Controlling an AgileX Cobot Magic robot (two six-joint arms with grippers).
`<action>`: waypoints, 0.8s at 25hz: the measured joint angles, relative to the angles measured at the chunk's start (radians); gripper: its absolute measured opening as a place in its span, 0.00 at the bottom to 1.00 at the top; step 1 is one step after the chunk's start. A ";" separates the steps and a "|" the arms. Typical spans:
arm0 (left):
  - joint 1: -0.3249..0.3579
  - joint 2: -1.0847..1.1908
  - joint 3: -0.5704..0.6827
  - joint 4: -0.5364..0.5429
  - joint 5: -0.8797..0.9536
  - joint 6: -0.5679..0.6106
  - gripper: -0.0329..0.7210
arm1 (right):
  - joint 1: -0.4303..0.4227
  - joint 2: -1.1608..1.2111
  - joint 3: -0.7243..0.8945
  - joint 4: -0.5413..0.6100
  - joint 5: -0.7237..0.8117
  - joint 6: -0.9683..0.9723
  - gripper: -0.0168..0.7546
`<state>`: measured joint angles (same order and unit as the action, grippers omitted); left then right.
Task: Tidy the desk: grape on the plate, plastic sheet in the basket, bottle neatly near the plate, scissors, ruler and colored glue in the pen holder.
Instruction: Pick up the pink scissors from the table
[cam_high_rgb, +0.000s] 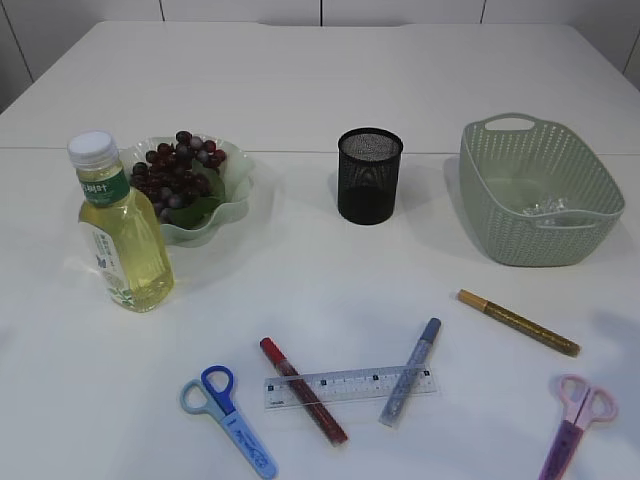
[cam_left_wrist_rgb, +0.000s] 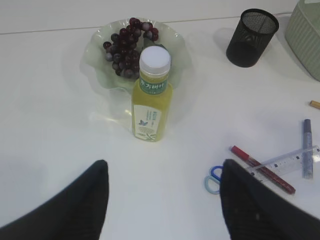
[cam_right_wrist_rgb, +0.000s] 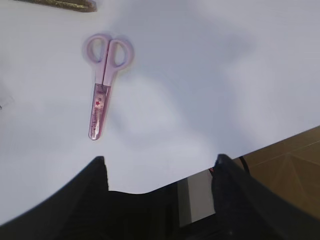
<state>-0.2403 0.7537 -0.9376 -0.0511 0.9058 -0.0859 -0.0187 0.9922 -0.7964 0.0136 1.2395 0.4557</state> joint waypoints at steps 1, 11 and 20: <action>-0.002 0.000 0.000 0.000 0.007 0.000 0.71 | 0.000 0.000 0.000 0.000 0.000 0.007 0.68; -0.041 0.000 0.000 0.000 0.090 0.000 0.70 | 0.000 0.167 -0.006 0.176 -0.093 0.065 0.69; -0.041 0.000 0.000 0.000 0.134 0.000 0.70 | 0.000 0.386 -0.008 0.244 -0.156 0.070 0.68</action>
<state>-0.2812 0.7537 -0.9376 -0.0511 1.0403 -0.0859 -0.0187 1.3785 -0.8041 0.2579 1.0831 0.5256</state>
